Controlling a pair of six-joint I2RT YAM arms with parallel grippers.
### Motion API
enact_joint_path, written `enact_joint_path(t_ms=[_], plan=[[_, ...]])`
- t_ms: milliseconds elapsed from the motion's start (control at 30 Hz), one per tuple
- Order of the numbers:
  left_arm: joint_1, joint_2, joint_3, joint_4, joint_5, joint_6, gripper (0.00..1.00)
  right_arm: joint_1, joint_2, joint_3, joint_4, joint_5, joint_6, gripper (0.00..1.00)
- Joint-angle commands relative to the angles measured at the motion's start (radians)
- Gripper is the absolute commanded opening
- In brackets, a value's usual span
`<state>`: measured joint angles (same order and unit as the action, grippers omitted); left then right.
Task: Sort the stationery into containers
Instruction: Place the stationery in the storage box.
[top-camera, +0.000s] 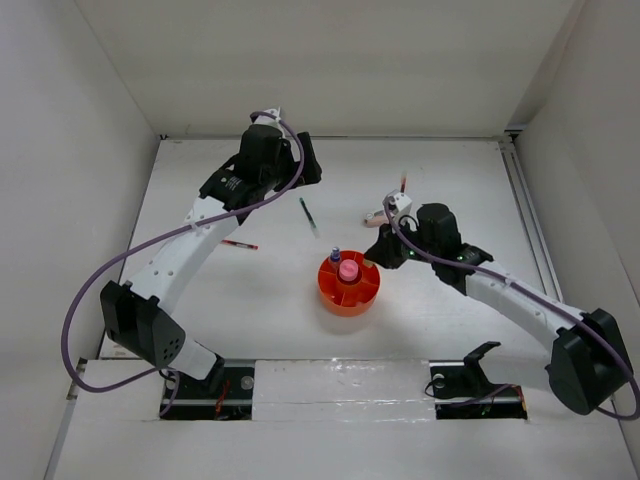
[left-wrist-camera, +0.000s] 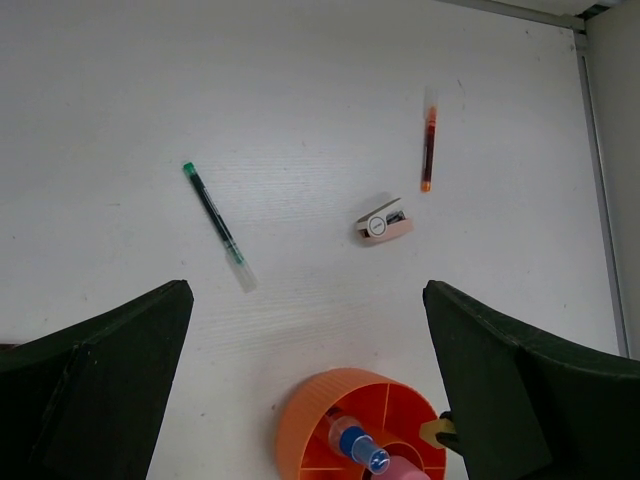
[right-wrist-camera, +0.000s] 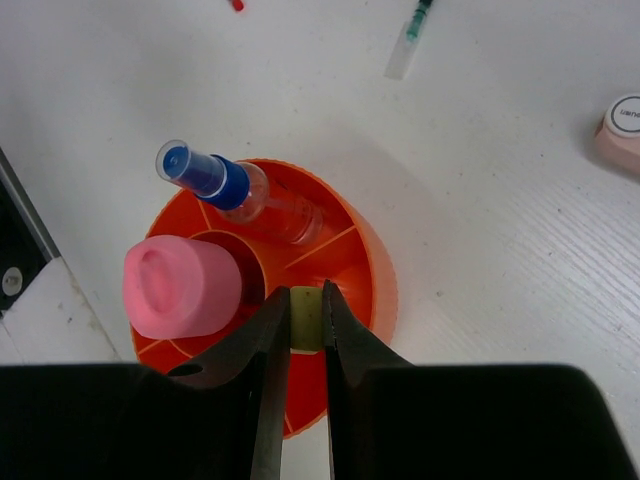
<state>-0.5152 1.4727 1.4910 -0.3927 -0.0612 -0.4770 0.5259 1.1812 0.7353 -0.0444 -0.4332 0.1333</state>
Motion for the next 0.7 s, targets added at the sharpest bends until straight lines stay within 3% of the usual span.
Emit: enact_joint_path(t_ms=[0, 100, 167, 200, 300, 400, 433, 533, 667], plan=[[-0.003, -0.035, 0.018, 0.028, 0.003, 0.029, 1.00, 0.013, 0.011, -0.005, 0.092, 0.014, -0.006, 0.00], [-0.003, -0.035, 0.018, 0.028, 0.003, 0.040, 1.00, 0.022, 0.034, -0.014, 0.103, 0.014, -0.006, 0.07], [-0.003, -0.035, 0.018, 0.028, 0.003, 0.050, 1.00, 0.031, 0.058, -0.014, 0.103, 0.027, -0.006, 0.19], [-0.003, -0.035, 0.018, 0.019, 0.003, 0.051, 1.00, 0.031, 0.058, -0.014, 0.113, 0.036, -0.006, 0.35], [-0.003, -0.035, 0.028, 0.018, -0.006, 0.061, 1.00, 0.040, 0.058, -0.004, 0.113, 0.036, 0.005, 0.72], [-0.003, -0.035, 0.028, 0.034, 0.021, 0.075, 1.00, 0.040, 0.058, 0.016, 0.113, 0.045, 0.015, 0.81], [-0.003, -0.035, 0.015, 0.043, 0.046, 0.084, 1.00, 0.040, 0.045, 0.016, 0.113, 0.045, 0.015, 0.89], [-0.003, -0.046, 0.003, 0.075, 0.111, 0.107, 1.00, 0.031, 0.005, 0.035, 0.113, 0.065, 0.037, 1.00], [-0.003, 0.023, 0.046, 0.084, 0.185, 0.167, 1.00, 0.008, -0.041, 0.094, 0.060, 0.122, 0.037, 1.00]])
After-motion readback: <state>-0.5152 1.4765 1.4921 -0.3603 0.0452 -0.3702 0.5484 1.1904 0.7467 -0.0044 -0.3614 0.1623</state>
